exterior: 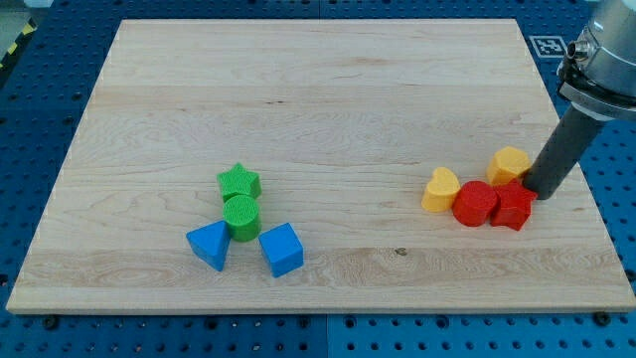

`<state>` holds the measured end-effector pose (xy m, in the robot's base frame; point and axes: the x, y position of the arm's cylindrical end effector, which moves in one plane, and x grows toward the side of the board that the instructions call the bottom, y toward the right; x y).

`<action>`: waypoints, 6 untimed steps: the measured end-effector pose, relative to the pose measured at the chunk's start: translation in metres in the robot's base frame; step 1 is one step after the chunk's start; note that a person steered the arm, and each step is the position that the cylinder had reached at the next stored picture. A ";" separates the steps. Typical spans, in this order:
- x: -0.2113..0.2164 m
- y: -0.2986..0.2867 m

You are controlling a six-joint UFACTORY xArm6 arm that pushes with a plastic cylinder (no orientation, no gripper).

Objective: Place the yellow hexagon on top of the red circle

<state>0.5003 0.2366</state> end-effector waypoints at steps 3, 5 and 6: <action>-0.047 -0.012; -0.036 -0.050; -0.033 -0.051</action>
